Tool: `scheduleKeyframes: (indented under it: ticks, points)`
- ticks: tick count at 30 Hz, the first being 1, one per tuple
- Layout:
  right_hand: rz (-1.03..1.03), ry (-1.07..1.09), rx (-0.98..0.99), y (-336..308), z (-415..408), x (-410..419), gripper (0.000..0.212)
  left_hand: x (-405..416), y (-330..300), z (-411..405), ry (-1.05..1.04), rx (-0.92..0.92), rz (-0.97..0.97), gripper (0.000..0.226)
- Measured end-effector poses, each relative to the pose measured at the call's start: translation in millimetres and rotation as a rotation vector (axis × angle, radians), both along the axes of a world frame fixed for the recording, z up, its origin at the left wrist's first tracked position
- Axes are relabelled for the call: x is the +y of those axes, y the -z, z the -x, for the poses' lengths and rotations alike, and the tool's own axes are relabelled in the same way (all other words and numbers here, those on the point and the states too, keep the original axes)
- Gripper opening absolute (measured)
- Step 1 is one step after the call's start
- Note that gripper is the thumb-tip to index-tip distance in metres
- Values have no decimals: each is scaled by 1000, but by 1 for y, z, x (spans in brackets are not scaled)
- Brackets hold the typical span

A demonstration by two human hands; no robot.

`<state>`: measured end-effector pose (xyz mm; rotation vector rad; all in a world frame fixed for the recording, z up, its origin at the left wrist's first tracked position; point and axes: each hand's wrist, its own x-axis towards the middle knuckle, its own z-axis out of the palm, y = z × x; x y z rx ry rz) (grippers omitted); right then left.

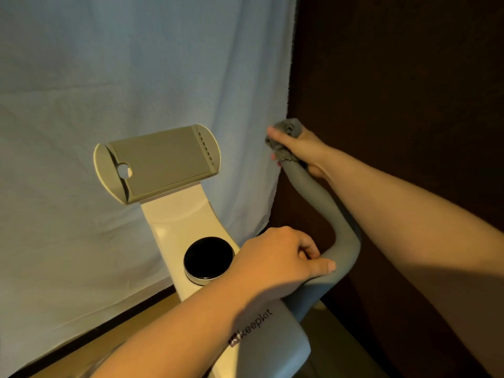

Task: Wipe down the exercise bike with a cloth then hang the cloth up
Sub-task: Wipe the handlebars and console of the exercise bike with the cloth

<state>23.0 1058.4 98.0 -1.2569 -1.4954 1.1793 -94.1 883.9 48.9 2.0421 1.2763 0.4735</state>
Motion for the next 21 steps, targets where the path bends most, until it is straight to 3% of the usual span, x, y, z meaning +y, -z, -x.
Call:
scheduleKeyframes:
  ticks: [5, 10, 14, 17, 21]
  points:
    - [39, -15, -273, -16, -3, 1, 47, -1, 0, -1, -1, 5, -1, 31]
    - [-281, 222, -375, -4, 19, 7, 57, 0, 0, -1, -14, 16, 4, 32]
    - [-502, 127, -683, 27, -5, -25, 76, -1, 0, -2, -8, 3, 13, 31]
    - [-478, 20, -675, 10, -5, -17, 63, -1, -1, -3, -20, 9, 18, 32]
    - [-424, 93, -531, 5, 13, -13, 46, -3, -2, -1, -31, 1, 22, 31]
